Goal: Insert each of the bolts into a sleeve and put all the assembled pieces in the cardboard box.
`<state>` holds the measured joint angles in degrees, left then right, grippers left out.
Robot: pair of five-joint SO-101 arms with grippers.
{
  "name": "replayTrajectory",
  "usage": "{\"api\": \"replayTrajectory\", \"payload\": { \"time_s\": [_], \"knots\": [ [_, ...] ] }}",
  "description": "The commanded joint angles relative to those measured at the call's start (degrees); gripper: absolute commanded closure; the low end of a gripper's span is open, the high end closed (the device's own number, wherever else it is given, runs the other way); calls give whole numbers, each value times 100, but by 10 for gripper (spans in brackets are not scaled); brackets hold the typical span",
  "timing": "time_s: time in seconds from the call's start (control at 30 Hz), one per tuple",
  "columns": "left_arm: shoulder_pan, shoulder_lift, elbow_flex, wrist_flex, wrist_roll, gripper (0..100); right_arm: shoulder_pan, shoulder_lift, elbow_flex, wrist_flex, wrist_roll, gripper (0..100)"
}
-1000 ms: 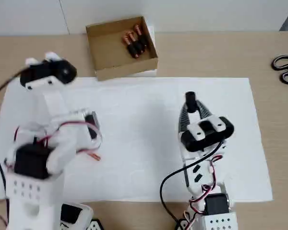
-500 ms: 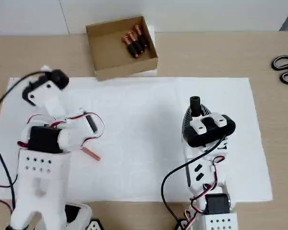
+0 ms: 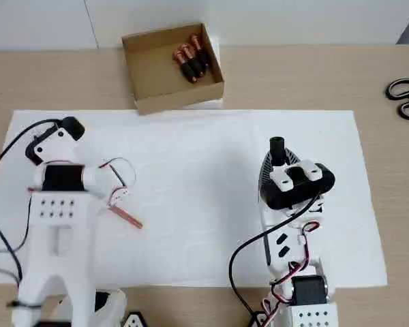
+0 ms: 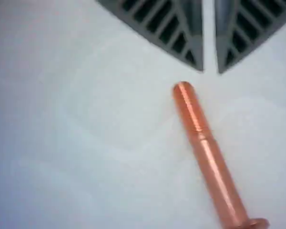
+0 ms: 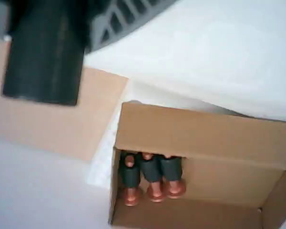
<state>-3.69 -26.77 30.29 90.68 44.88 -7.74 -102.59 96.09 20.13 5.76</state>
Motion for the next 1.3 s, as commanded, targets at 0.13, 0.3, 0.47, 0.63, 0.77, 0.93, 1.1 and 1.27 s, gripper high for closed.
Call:
{"api": "replayTrajectory", "payload": {
  "time_s": [0.13,0.3,0.47,0.63,0.77,0.93,1.1,1.27],
  "knots": [
    [-53,1240,-1068,492,281,989,13,-92,35,40,35,995],
    [-53,1741,-1446,686,404,966,13,-92,35,40,35,995],
    [-53,1943,-1446,844,492,806,22,-92,35,40,35,995],
    [-53,1987,-1446,774,651,751,31,-92,35,40,35,995],
    [-53,1996,-1402,484,642,751,31,-92,35,40,35,995],
    [-97,1996,-840,114,633,751,31,-92,35,40,35,995],
    [-97,1996,-576,-88,615,751,40,-92,35,40,35,995],
    [-105,2057,-514,-123,624,751,40,-92,35,40,35,995]
  ]
}}
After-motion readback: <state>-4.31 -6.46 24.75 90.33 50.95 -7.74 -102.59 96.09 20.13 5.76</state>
